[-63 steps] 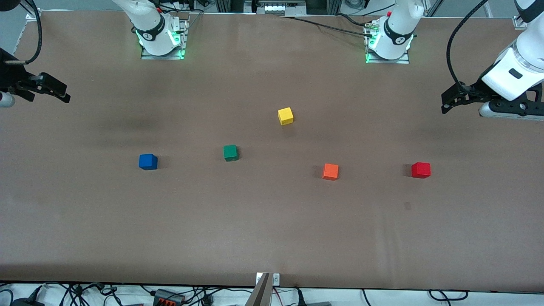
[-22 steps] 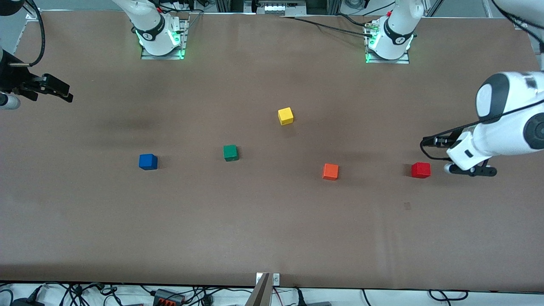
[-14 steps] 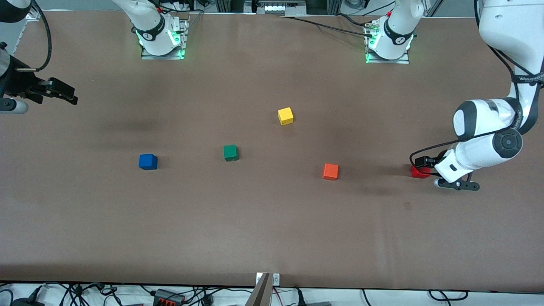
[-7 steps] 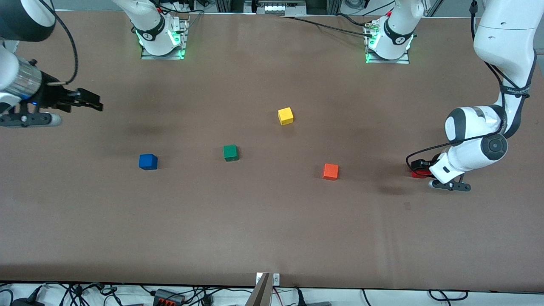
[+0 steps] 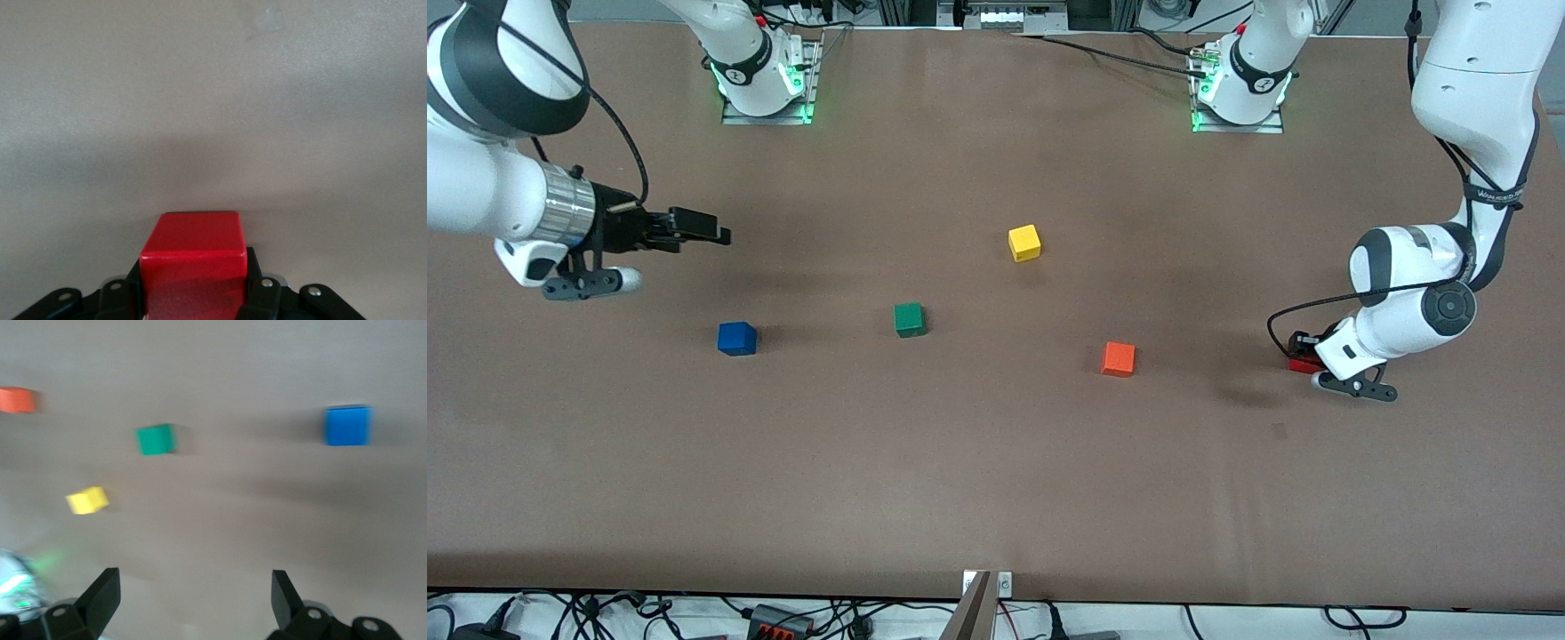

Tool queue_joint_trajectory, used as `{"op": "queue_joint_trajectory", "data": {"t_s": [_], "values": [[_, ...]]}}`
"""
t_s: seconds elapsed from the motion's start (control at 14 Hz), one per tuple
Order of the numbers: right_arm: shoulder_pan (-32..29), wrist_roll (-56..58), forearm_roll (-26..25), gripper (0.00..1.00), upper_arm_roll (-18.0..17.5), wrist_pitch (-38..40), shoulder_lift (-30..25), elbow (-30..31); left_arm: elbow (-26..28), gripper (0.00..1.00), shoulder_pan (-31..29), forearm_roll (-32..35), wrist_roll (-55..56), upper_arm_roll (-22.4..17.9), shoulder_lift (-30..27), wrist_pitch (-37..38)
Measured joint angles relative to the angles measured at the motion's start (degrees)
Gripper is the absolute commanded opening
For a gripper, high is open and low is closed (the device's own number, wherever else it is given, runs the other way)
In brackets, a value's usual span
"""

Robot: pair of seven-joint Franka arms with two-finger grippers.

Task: Pass red block to right arm, stack on blue
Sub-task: 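Lift the red cube with the left gripper while the right gripper advances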

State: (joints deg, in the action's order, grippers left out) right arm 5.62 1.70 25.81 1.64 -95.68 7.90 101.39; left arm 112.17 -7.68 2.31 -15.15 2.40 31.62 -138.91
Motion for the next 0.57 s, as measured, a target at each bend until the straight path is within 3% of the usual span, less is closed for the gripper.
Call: {"op": "queue_joint_trajectory", "data": {"t_s": [0.21, 0.57], "values": [[1.39, 0.02, 10.25, 1.00, -0.03, -2.86, 3.63, 0.02, -1.44, 0.17, 0.15, 0.00, -0.32, 0.52, -0.98, 3.33], [3.12, 0.12, 30.21, 1.00, -0.05, -4.87, 8.25, 0.01, -9.01, 0.17, 0.43, -0.02, -9.44, 4.26, -6.71, 17.93]]}}
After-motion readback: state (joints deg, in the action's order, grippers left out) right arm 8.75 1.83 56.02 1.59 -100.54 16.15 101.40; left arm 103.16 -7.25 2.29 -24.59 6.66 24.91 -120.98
